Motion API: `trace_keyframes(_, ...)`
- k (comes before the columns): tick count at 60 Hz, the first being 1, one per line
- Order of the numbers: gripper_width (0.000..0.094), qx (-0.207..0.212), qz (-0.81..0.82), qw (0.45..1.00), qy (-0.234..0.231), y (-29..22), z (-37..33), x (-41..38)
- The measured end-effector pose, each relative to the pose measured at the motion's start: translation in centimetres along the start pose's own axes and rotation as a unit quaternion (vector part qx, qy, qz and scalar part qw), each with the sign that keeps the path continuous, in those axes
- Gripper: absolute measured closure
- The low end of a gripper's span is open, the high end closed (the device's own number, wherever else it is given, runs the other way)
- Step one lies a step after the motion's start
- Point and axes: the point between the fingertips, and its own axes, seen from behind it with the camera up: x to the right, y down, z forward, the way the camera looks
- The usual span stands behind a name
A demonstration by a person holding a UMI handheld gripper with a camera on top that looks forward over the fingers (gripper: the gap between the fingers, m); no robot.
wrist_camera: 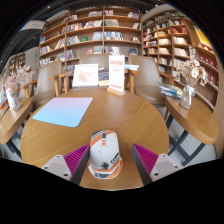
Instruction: Arrange mouse
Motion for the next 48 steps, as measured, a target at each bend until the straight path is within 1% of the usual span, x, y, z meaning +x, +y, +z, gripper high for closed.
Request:
trace_keyframes(6, 0.0094, -0.003, 0.003, 1.000, 0.003, -0.2, 0.4, 0.2)
trace_keyframes(9, 0.0123, -0.004, 0.002, 1.000, 0.005, -0.3, 0.5, 0.2)
trace_keyframes(11, 0.0179, -0.004, 0.002, 1.000, 0.003, -0.3, 0.5, 0.0)
trace_keyframes(13, 0.0262, -0.004, 0.003, 1.000, 0.004, -0.3, 0.6, 0.0)
trace_keyframes(14, 0.0314, -0.004, 0.002, 1.000, 0.004, -0.4, 0.6, 0.0)
trace_keyframes(15, 0.0418, -0.004, 0.002, 1.000, 0.005, -0.4, 0.6, 0.0)
trace_keyframes(19, 0.0471, -0.009, 0.006, 1.000, 0.010, -0.5, 0.7, 0.4)
trace_keyframes(24, 0.0494, -0.022, 0.011, 1.000, 0.010, -0.5, 0.4, 0.4)
trace_keyframes(27, 0.0503, -0.022, 0.012, 1.000, 0.007, -1.1, -0.1, 0.2)
trace_keyframes(31, 0.0504, -0.009, 0.011, 1.000, -0.003, -2.8, -1.3, -0.2)
trace_keyframes(33, 0.0503, 0.000, 0.013, 1.000, -0.009, -4.4, -1.7, -0.3)
trace_keyframes(40, 0.0503, 0.047, 0.005, 0.999, -0.022, -10.1, -3.3, -2.4)
trace_keyframes(41, 0.0503, 0.053, 0.004, 0.998, -0.026, -11.4, -3.3, -2.7)
trace_keyframes(48, 0.0504, 0.082, -0.009, 0.995, -0.047, -16.6, -1.9, -6.9)
